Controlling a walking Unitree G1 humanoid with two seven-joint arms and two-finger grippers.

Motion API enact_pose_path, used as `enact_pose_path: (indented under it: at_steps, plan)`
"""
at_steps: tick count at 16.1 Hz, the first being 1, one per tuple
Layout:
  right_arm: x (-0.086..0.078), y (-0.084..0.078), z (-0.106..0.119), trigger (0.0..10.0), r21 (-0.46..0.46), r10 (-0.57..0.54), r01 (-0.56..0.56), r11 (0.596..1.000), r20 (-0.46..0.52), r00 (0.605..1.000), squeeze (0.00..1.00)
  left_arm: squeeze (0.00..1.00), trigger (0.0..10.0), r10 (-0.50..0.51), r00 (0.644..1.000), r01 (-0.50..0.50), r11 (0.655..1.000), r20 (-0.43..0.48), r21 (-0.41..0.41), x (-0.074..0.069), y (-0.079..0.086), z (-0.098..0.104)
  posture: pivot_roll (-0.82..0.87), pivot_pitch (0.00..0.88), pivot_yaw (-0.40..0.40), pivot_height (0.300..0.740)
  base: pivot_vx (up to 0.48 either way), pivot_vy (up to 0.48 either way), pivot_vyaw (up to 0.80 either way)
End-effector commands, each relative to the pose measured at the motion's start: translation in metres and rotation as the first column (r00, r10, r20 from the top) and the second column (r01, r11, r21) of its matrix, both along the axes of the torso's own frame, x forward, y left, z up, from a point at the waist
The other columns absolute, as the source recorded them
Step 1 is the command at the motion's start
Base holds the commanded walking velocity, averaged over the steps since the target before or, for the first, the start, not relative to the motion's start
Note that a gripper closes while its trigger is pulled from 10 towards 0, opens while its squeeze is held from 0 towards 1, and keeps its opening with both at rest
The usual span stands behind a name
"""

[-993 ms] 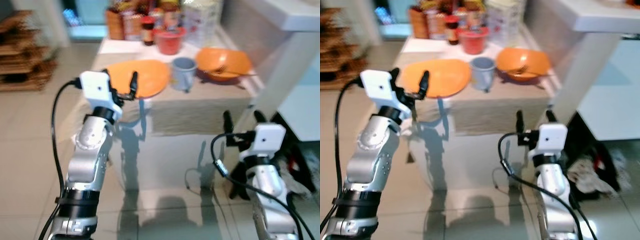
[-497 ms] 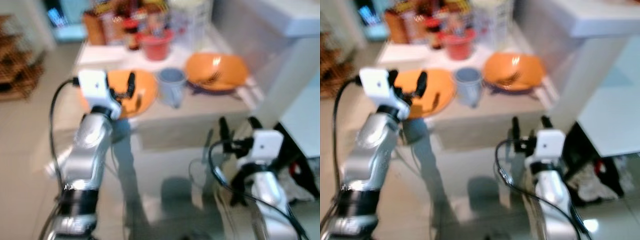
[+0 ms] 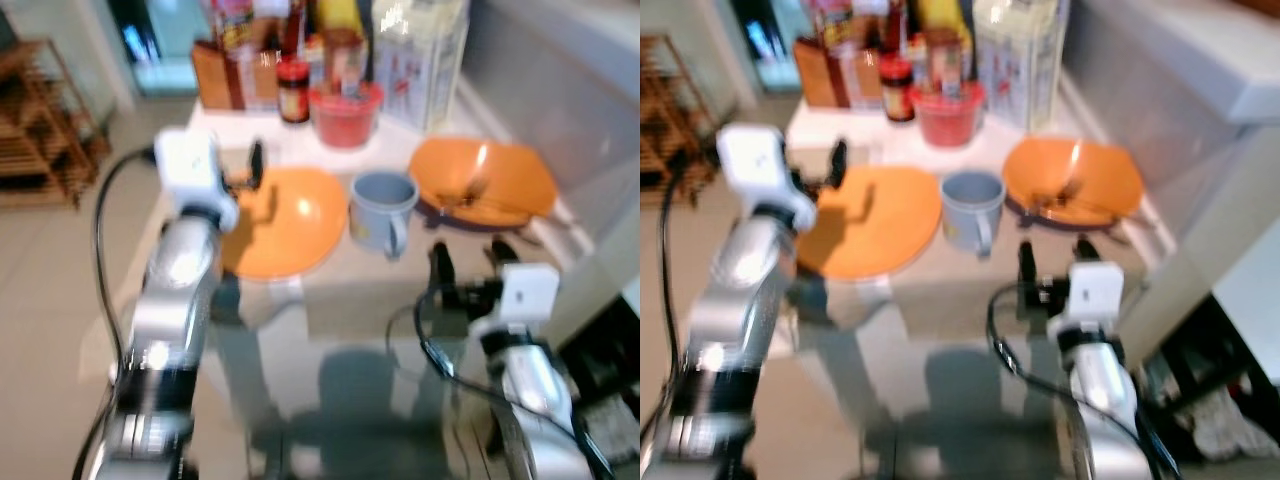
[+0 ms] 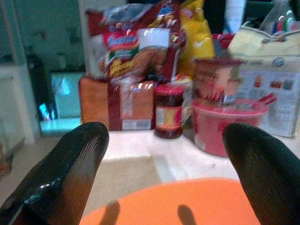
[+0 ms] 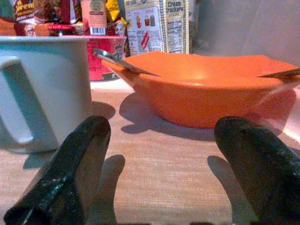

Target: Setting the table

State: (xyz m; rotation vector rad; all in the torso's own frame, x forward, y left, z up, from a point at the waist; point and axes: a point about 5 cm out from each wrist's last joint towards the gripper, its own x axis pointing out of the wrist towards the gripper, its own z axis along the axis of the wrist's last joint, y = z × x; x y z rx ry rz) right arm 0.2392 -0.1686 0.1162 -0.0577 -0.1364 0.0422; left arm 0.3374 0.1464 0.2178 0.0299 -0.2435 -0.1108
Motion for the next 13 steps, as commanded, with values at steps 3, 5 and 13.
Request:
enact_pose_path:
  at_steps: [3,5,13]
  plan:
    - [0.0,0.002,-0.004,10.0,0.008,0.009,-0.009,1.0,-0.025,1.0,0.0,0.0,10.0,0.007,0.982,-0.015,0.999,-0.189,-0.044,0.032,0.024,0.0,-0.09,0.0,0.024,0.74,0.0,0.0,0.0]
    - [-0.001,0.002,-0.005,10.0,0.011,0.004,-0.004,1.0,-0.03,1.0,0.0,0.0,10.0,0.047,0.967,-0.063,0.996,-0.251,-0.057,0.041,0.041,0.001,-0.09,0.0,0.031,0.74,0.0,0.0,0.0]
    - [-0.007,-0.001,-0.014,10.0,0.043,0.0,0.003,0.999,-0.081,0.997,0.0,0.0,10.0,-0.031,0.831,-0.168,0.937,-0.555,-0.305,0.046,0.096,-0.023,-0.08,0.0,0.027,0.74,0.0,0.0,0.0]
